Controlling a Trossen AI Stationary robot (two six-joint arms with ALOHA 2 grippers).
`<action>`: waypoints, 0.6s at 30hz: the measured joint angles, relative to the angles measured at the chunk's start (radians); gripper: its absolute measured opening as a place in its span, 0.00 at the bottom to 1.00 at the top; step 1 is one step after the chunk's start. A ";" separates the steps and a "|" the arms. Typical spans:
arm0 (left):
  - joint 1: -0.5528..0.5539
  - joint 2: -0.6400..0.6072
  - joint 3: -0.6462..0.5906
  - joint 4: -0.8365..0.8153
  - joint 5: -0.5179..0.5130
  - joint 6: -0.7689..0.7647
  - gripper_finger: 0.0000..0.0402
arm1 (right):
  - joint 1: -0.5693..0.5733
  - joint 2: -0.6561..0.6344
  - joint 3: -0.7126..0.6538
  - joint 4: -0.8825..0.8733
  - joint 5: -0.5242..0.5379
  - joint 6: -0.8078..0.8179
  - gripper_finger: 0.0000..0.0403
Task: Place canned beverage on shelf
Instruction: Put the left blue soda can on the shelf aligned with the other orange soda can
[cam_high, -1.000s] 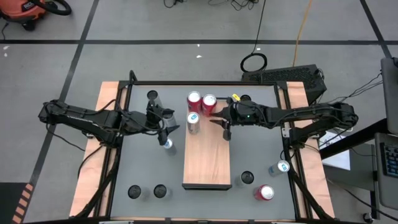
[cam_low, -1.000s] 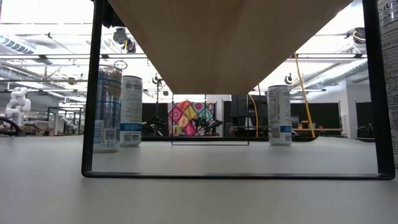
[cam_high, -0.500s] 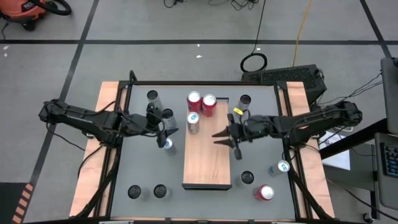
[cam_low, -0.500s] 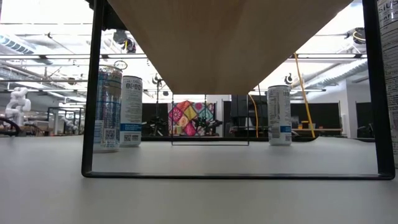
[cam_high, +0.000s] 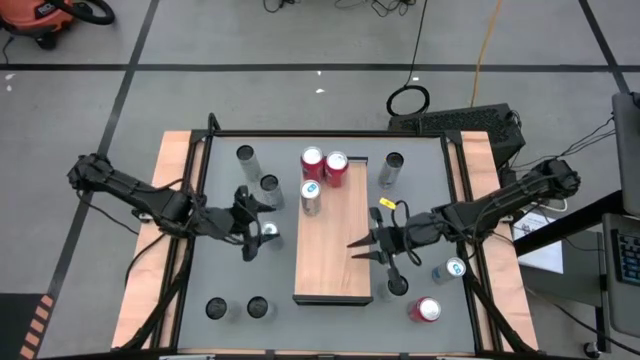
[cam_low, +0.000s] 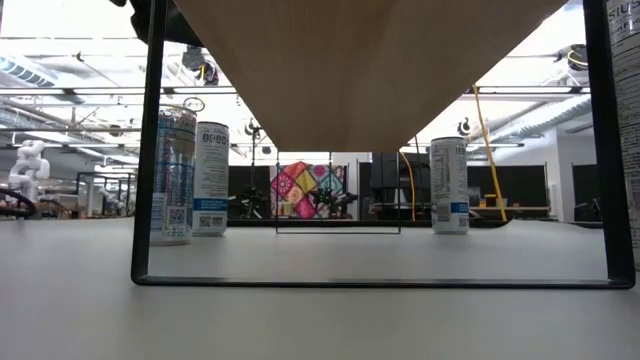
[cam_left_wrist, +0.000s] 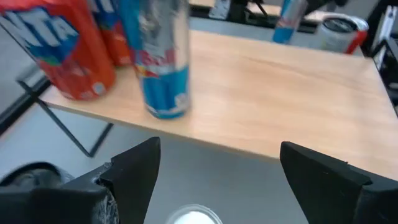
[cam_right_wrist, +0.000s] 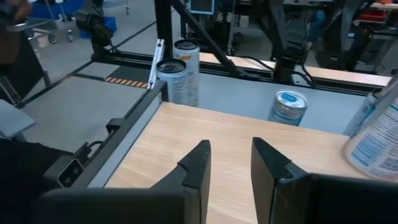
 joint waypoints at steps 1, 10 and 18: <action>-0.011 0.007 0.000 0.002 0.000 -0.006 0.82 | 0.005 0.000 0.000 0.000 0.000 0.000 0.13; -0.055 0.080 0.000 -0.002 0.002 -0.019 0.82 | 0.047 0.000 0.000 0.008 0.126 -0.014 0.13; -0.060 0.086 0.000 -0.017 -0.023 -0.043 0.82 | 0.053 0.000 0.000 0.008 0.183 -0.016 0.13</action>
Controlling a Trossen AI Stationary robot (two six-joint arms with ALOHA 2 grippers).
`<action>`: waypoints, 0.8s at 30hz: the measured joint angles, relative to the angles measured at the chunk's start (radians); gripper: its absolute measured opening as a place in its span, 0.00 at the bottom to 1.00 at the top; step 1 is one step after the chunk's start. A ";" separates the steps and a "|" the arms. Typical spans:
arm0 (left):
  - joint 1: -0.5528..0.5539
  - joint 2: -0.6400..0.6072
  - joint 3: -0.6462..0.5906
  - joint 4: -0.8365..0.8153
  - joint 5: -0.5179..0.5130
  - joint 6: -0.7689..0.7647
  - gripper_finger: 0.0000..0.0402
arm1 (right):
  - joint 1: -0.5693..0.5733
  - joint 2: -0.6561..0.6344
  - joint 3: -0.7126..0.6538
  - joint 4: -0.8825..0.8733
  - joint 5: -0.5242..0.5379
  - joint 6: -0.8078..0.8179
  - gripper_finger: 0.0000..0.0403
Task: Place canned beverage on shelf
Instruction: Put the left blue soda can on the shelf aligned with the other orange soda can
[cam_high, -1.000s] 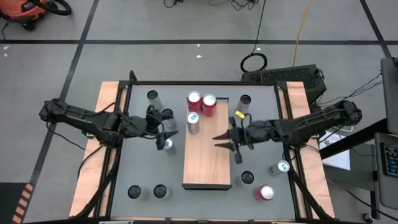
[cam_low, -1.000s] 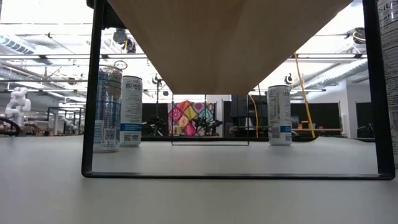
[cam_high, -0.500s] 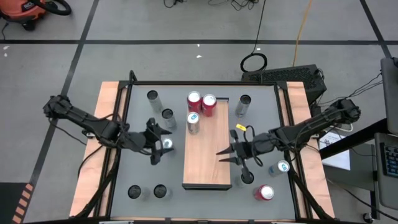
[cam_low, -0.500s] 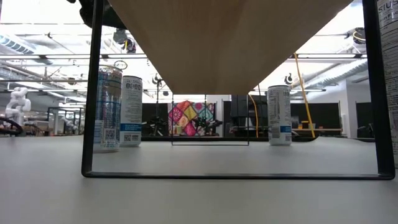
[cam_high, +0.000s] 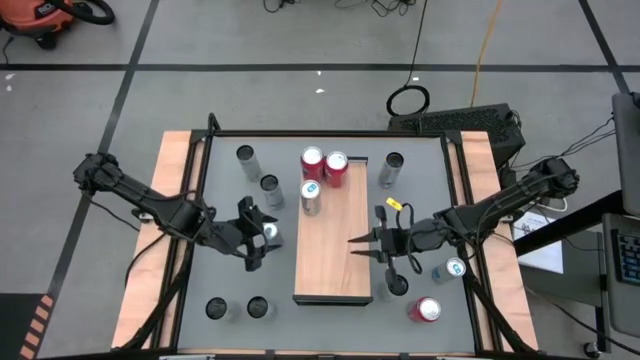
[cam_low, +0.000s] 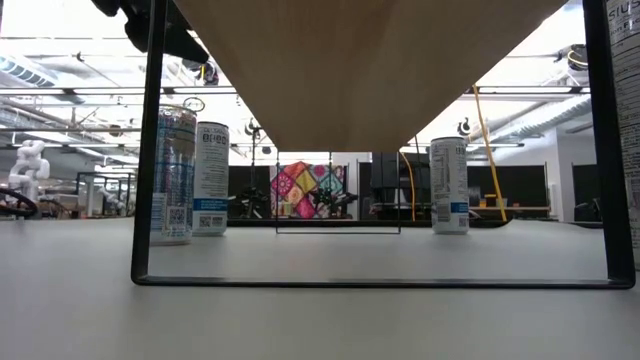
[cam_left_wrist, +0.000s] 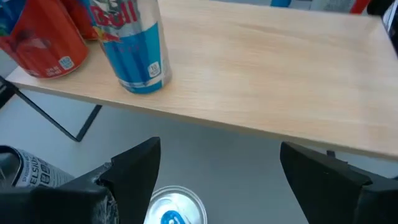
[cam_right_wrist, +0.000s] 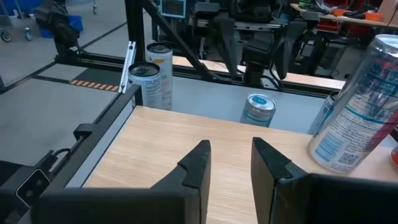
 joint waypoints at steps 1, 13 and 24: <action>0.000 0.000 0.000 0.001 0.002 -0.004 0.82 | 0.000 0.003 0.000 0.001 0.000 0.002 0.13; -0.032 0.000 0.000 -0.021 0.011 -0.033 0.82 | 0.005 0.007 0.000 0.000 -0.003 -0.003 0.13; -0.032 0.000 0.000 -0.151 -0.006 -0.020 0.82 | 0.005 0.007 0.000 -0.001 -0.004 -0.020 0.13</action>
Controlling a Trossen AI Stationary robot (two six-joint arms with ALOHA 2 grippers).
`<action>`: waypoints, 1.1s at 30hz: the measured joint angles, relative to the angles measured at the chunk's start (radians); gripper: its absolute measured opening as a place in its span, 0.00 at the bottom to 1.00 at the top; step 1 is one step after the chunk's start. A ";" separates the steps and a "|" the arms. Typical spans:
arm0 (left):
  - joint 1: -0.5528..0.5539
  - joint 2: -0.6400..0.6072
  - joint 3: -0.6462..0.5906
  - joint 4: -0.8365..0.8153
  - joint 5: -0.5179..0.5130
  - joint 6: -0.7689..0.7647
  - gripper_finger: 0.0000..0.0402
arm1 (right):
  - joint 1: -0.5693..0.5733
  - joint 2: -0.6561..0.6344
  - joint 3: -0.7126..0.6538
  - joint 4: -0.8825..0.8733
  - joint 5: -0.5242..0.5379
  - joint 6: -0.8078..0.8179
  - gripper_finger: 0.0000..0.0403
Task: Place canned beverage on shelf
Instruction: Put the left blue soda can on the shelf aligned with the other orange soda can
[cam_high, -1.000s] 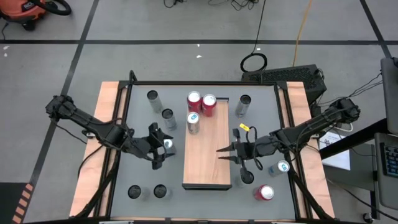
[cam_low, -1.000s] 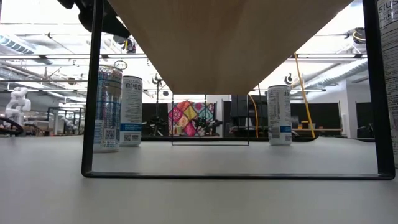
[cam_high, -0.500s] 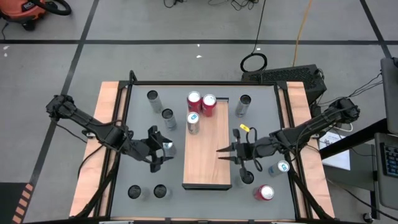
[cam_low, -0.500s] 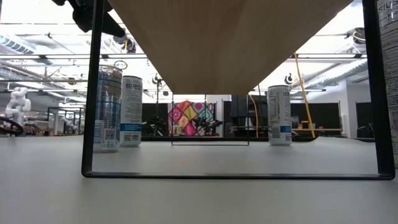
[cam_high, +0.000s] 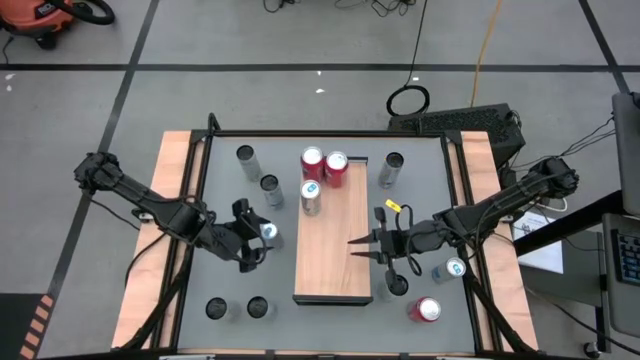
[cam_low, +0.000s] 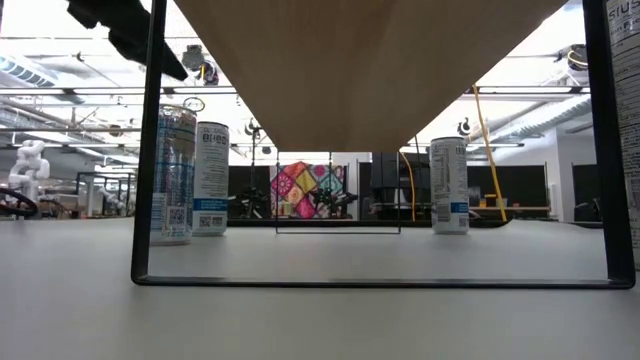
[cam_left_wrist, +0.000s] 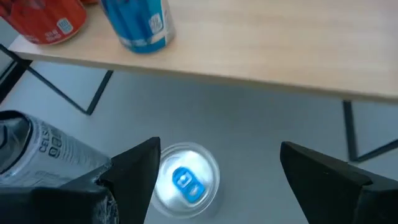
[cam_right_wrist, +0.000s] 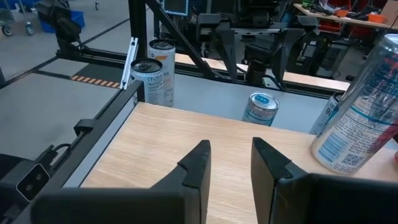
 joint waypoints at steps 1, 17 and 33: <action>0.000 0.000 0.000 -0.007 0.003 0.016 0.82 | 0.000 0.000 0.000 0.000 0.000 -0.005 0.13; 0.001 0.000 -0.067 0.020 0.087 0.160 0.82 | -0.001 0.000 0.000 -0.014 0.002 -0.051 0.13; 0.001 0.000 -0.067 -0.007 0.065 0.053 0.82 | -0.002 0.000 0.000 -0.012 0.001 -0.115 0.13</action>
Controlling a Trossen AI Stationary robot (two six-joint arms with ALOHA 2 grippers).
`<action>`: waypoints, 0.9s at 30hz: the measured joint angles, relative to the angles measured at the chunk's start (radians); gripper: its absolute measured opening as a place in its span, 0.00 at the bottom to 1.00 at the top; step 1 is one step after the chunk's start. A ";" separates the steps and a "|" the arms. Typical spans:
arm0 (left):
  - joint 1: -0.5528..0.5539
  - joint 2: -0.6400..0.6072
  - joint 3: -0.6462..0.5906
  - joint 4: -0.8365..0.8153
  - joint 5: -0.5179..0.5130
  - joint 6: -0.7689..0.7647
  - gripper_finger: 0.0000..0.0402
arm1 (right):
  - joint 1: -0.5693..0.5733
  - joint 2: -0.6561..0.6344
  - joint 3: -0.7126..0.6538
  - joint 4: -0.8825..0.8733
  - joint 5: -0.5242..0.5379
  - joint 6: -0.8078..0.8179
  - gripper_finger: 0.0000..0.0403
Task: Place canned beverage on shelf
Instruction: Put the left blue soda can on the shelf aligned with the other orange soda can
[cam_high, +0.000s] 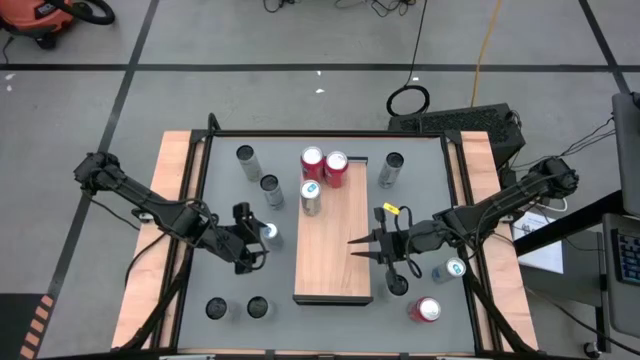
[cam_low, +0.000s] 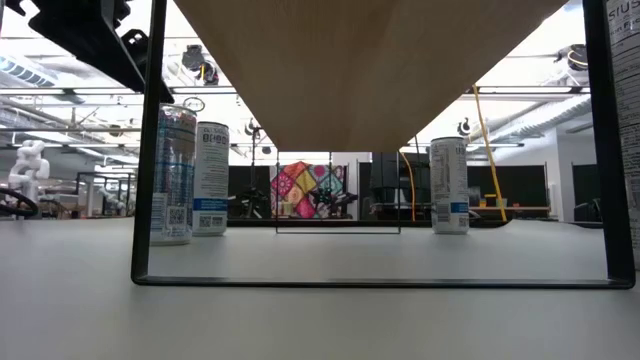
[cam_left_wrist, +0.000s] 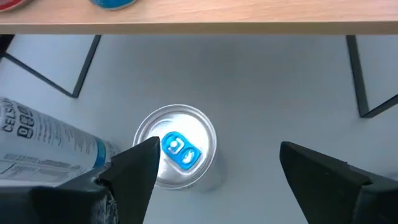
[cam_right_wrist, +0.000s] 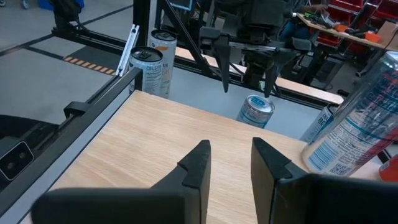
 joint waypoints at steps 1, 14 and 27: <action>0.000 0.000 0.000 0.000 -0.004 0.007 0.82 | 0.000 0.000 0.000 0.000 0.000 0.000 0.13; 0.100 0.000 0.000 0.047 0.020 0.147 0.82 | 0.000 0.000 0.000 0.001 -0.001 0.053 0.13; 0.125 0.000 -0.015 0.043 0.080 0.160 0.82 | 0.000 0.000 0.000 -0.004 -0.001 0.070 0.13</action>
